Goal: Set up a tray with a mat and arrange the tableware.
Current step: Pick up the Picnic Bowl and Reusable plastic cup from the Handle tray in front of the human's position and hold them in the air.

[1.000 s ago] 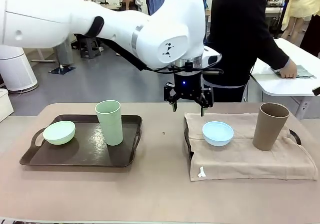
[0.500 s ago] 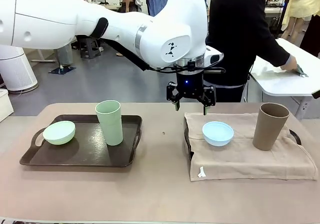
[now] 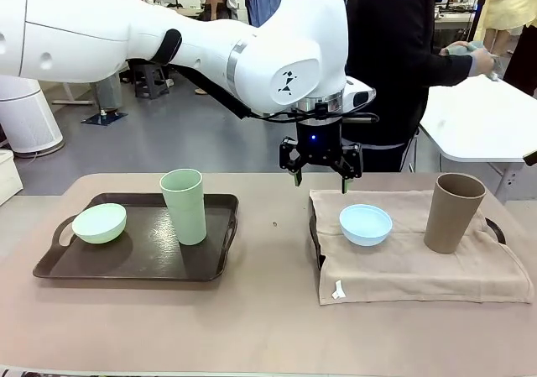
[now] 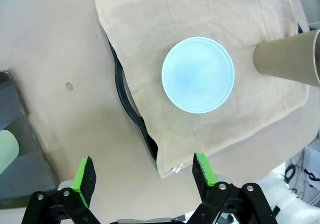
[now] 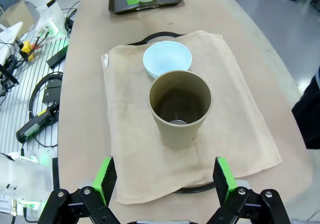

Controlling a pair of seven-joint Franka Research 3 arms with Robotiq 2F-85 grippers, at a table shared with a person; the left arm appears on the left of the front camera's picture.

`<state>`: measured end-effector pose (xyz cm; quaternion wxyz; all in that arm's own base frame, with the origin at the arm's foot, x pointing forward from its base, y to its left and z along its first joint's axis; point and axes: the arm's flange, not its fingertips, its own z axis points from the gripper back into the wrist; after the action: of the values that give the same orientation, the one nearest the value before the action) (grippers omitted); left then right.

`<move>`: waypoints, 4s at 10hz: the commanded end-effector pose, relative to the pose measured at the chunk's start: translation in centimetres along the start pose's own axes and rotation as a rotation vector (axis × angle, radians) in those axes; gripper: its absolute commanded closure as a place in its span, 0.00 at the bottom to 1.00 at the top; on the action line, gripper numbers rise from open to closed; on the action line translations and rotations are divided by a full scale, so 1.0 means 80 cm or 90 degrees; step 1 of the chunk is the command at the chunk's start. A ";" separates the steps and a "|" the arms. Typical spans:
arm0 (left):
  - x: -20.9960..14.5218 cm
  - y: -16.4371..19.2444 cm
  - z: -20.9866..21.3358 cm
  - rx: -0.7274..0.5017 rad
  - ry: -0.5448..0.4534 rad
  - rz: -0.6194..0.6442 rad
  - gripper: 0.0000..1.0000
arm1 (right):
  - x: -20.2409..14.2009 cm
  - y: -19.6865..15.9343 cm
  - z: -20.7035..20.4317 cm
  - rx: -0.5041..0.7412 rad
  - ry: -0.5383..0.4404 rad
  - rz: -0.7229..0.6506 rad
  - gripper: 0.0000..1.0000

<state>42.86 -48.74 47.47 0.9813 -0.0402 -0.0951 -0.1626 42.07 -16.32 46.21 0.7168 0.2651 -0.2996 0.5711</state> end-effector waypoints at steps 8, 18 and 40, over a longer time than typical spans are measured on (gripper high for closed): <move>-0.018 0.112 0.081 -0.097 0.057 -0.001 0.00 | 0.055 0.007 0.051 0.158 -0.032 -0.345 0.00; -0.147 0.391 0.114 -0.572 -0.097 0.054 0.00 | 0.005 0.016 0.037 0.262 -0.139 -0.678 0.00; -0.362 0.636 0.165 -0.823 -0.069 0.203 0.00 | -0.072 0.048 0.016 0.425 -0.261 -0.773 0.00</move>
<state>30.53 10.15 52.10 0.7674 -0.6399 -0.0094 -0.0388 37.08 -20.37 42.81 0.7179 0.6916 -0.0365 0.0698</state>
